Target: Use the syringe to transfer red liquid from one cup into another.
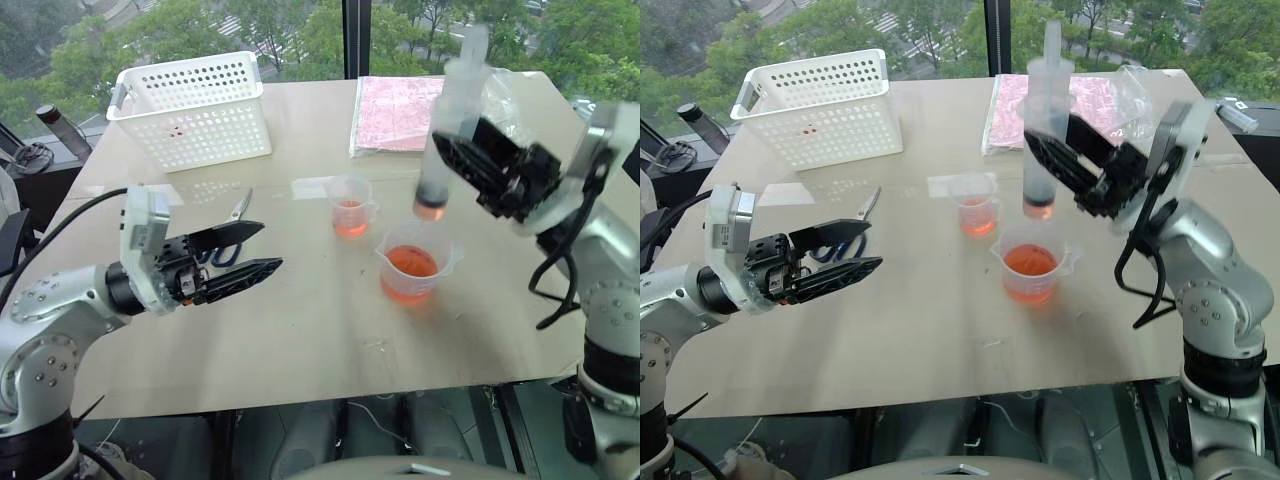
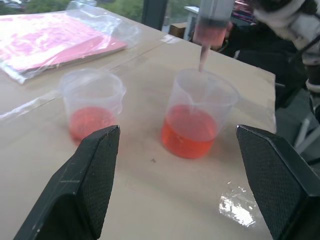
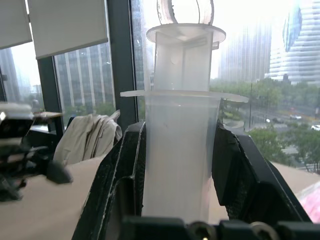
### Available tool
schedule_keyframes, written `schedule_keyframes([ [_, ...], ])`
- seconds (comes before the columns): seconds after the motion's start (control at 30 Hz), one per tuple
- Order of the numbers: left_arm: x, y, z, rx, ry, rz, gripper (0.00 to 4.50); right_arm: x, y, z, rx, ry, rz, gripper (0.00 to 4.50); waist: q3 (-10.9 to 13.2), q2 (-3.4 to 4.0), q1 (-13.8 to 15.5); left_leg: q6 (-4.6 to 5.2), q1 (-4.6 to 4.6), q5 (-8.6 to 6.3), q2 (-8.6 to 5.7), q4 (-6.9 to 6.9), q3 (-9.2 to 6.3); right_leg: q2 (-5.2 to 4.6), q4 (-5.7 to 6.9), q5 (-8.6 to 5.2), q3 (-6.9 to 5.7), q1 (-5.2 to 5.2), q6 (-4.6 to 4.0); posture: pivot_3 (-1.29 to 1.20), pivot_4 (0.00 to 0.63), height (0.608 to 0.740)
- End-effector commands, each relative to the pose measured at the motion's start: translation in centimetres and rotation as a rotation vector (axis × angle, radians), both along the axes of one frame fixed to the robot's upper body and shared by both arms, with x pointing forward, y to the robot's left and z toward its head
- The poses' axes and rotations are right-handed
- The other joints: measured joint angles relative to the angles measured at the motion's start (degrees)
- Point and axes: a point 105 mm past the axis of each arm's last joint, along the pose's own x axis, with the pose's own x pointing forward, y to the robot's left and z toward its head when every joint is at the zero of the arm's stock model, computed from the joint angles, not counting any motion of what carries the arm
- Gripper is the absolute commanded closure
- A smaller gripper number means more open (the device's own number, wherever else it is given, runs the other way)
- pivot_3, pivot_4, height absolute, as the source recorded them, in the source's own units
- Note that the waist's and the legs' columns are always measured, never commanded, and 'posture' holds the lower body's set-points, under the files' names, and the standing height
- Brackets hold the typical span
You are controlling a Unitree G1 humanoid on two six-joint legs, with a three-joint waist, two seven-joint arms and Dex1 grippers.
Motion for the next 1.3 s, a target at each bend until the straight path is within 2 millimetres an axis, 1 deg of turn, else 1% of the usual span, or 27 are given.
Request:
schedule_keyframes([
  [0.03, 0.7, 0.5, 0.8, -0.05, -0.048, 0.088, 0.75, 0.9, 1.7, 2.8, 0.046, -0.059, 0.037, 3.06, -0.01, -0.01, -0.02, -0.01, 0.0, 0.0, 0.0, -0.01, -0.01, 0.01, 0.0, 0.0, -0.02, 0.0, 0.0, 0.0, 0.15, 0.74],
  [0.07, 0.9, 0.5, 0.8, -0.066, -0.044, 0.104, 0.75, 1.4, 2.3, 3.1, 0.052, -0.07, 0.034, 3.06, -0.01, -0.01, -0.04, -0.01, 0.0, 0.0, 0.0, -0.04, -0.01, 0.01, -0.01, 0.0, -0.01, -0.01, 0.0, 0.0, 0.15, 0.74],
  [0.1, 1.1, 0.6, 0.7, -0.069, -0.051, 0.128, 0.75, 2.4, 2.9, 3.3, 0.055, -0.085, 0.005, 3.06, -0.01, -0.01, -0.07, -0.01, 0.0, 0.0, 0.0, -0.05, -0.01, 0.01, -0.01, 0.0, -0.02, -0.02, -0.01, 0.0, 0.15, 0.74],
  [0.17, 1.4, 0.7, 0.6, -0.075, -0.063, 0.161, 0.75, 3.5, 4.0, 3.1, 0.054, -0.106, -0.021, 3.06, -0.01, -0.02, -0.27, -0.01, 0.0, 0.0, 0.0, -0.06, 0.01, 0.02, -0.01, 0.0, 0.0, -0.03, 0.0, 0.0, 0.15, 0.74],
  [0.27, 2.6, 1.5, 1.6, -0.086, -0.112, 0.245, 0.75, 5.3, 6.3, 1.8, 0.06, -0.098, -0.027, 3.06, -0.02, -0.02, -0.14, -0.01, -0.02, 0.0, -0.02, -0.06, 0.02, 0.02, -0.02, 0.0, 0.0, -0.06, 0.0, 0.0, 0.15, 0.74],
  [0.37, 3.1, 1.9, 2.1, -0.086, -0.132, 0.276, 0.75, 6.6, 7.5, 0.5, 0.057, -0.101, -0.042, 3.06, -0.01, -0.02, -0.17, -0.02, -0.04, 0.01, -0.03, -0.05, 0.01, 0.03, -0.01, 0.01, -0.03, -0.07, 0.0, 0.0, 0.15, 0.74],
  [0.43, 3.3, 2.2, 2.4, -0.089, -0.141, 0.292, 0.75, 7.6, 8.3, -1.2, 0.027, -0.113, -0.074, 3.07, -0.01, -0.02, -0.31, -0.02, -0.05, 0.0, -0.06, -0.06, 0.01, 0.03, -0.03, 0.01, -0.01, -0.08, 0.01, 0.0, 0.15, 0.74],
  [0.53, 3.1, 2.0, 2.7, -0.086, -0.145, 0.281, 0.75, 8.2, 8.7, -2.8, 0.044, -0.103, -0.068, 3.08, -0.01, -0.01, -0.44, -0.02, -0.04, 0.0, -0.06, -0.06, 0.01, 0.05, -0.02, 0.01, -0.02, -0.09, 0.01, 0.0, 0.15, 0.74],
  [0.7, 3.0, 1.9, 2.9, -0.05, -0.143, 0.25, 0.75, 8.0, 9.5, -4.5, 0.037, -0.097, -0.017, 3.08, -0.06, -0.07, -1.53, -0.04, 0.03, 0.01, -0.04, -0.09, -0.01, 0.07, -0.01, 0.01, -0.02, -0.05, 0.0, 0.0, 0.15, 0.74],
  [0.83, 3.4, 1.3, 2.5, -0.003, -0.124, 0.205, 0.75, 8.4, 9.9, -6.1, 0.01, -0.074, -0.012, 3.08, -0.26, -0.32, -1.8, -0.05, 0.16, 0.01, -0.02, -0.14, 0.0, 0.12, 0.0, 0.01, 0.03, 0.01, 0.0, 0.0, 0.15, 0.74],
  [0.87, 3.7, 1.3, 2.5, 0.002, -0.119, 0.203, 0.75, 8.5, 9.9, -6.5, 0.001, -0.07, -0.012, 3.08, -0.33, -0.44, -1.79, -0.07, 0.28, 0.02, -0.02, -0.23, 0.0, 0.13, 0.0, 0.0, 0.04, 0.09, 0.0, 0.0, 0.15, 0.74],
  [0.97, 4.3, 1.2, 2.4, 0.02, -0.111, 0.19, 0.75, 8.6, 10.3, -7.4, -0.013, -0.056, -0.011, 3.08, -0.48, -0.68, -1.82, -0.1, 1.25, 0.03, -0.02, -0.81, 0.08, 0.13, -0.21, -0.01, 0.18, 0.82, -0.02, 0.0, 0.15, 0.74],
  [1.03, 4.8, 1.2, 2.3, 0.036, -0.112, 0.188, 0.75, 8.8, 10.6, -8.0, -0.027, -0.043, -0.014, 3.08, -0.54, -0.77, -1.81, -0.1, 1.64, 0.02, 0.0, -1.01, 0.08, 0.15, -0.24, -0.03, 0.22, 1.11, -0.05, 0.0, 0.15, 0.74],
  [1.1, 5.4, 1.1, 2.5, 0.031, -0.117, 0.179, 0.75, 8.8, 10.9, -7.9, -0.033, -0.046, -0.014, 3.08, -0.63, -0.89, -1.82, -0.04, 1.94, -0.02, 0.05, -1.15, 0.08, 0.21, -0.3, -0.06, 0.23, 1.38, -0.1, 0.0, 0.15, 0.74],
  [1.17, 5.7, 1.1, 2.7, 0.023, -0.122, 0.17, 0.75, 8.6, 11.1, -6.8, -0.012, -0.061, -0.013, 3.08, -0.65, -0.93, -1.86, 0.01, 1.99, -0.05, 0.09, -1.21, 0.07, 0.27, -0.32, -0.06, 0.25, 1.39, -0.11, 0.0, 0.15, 0.74],
  [1.3, 6.0, 0.7, 2.6, 0.021, -0.122, 0.157, 0.75, 8.2, 11.1, -4.6, 0.031, -0.083, -0.005, 3.08, -0.63, -0.89, -1.86, -0.2, 1.89, 0.06, 0.1, -1.29, 0.07, 0.26, -0.37, -0.06, 0.31, 1.27, -0.11, 0.0, 0.15, 0.74],
])
